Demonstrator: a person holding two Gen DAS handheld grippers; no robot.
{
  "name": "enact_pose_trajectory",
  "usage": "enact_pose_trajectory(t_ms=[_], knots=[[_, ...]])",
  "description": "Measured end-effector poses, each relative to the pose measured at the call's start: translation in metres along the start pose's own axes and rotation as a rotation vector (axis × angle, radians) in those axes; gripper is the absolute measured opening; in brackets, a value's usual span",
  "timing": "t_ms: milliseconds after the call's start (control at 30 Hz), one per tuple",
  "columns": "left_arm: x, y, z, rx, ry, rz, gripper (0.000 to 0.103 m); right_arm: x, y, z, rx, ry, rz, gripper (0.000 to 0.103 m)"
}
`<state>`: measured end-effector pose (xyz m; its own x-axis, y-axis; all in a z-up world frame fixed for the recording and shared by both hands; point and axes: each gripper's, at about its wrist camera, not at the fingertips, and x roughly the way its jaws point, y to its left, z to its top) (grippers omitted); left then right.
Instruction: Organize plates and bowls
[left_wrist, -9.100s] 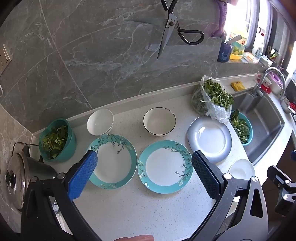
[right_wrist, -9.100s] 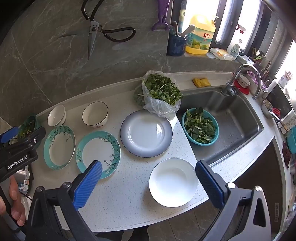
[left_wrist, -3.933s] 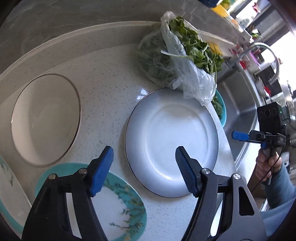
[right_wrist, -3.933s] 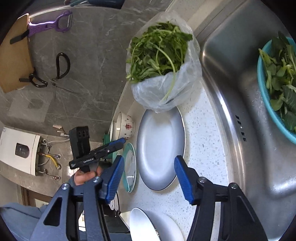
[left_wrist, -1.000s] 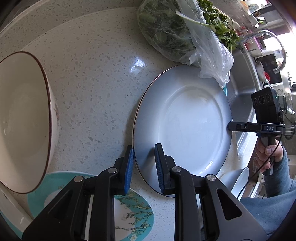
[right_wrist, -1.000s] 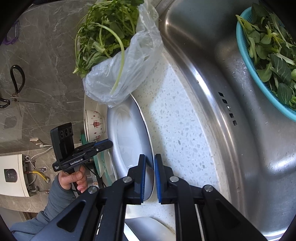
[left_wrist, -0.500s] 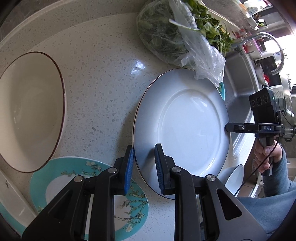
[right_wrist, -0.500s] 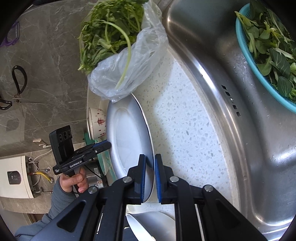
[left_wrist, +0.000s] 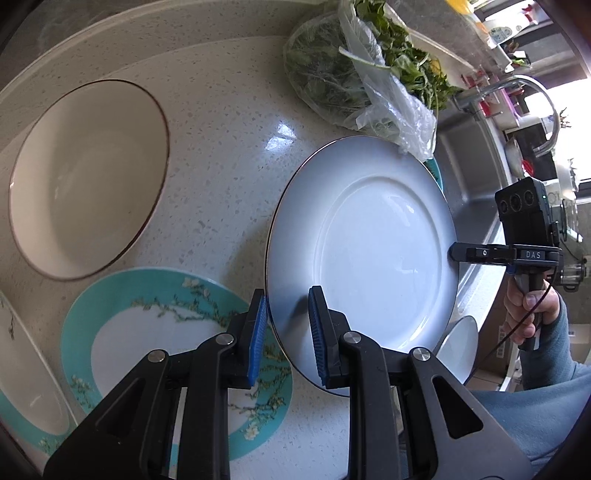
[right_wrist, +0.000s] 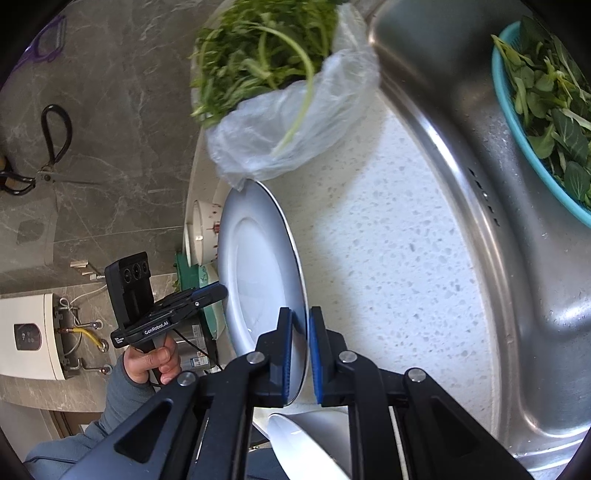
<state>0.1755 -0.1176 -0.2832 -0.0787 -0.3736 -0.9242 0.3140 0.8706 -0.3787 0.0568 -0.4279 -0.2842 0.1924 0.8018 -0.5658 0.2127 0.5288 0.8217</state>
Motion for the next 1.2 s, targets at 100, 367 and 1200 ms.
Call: enact_pose_trajectory(t_ms=[100,367,1200], knots=[[-0.010,-0.002,-0.010,-0.008,-0.020,0.001,0.020,0.003,0.010,-0.001,-0.018,0.003,0.002,0.013],[-0.056,0.006,-0.056,-0.065,-0.092,0.009,0.020,0.018,0.055,-0.020,-0.094,0.031,0.006,0.013],[-0.127,0.136,-0.334,-0.401,-0.226,0.044,0.021,0.177,0.160,-0.137,-0.298,0.300,-0.050,0.013]])
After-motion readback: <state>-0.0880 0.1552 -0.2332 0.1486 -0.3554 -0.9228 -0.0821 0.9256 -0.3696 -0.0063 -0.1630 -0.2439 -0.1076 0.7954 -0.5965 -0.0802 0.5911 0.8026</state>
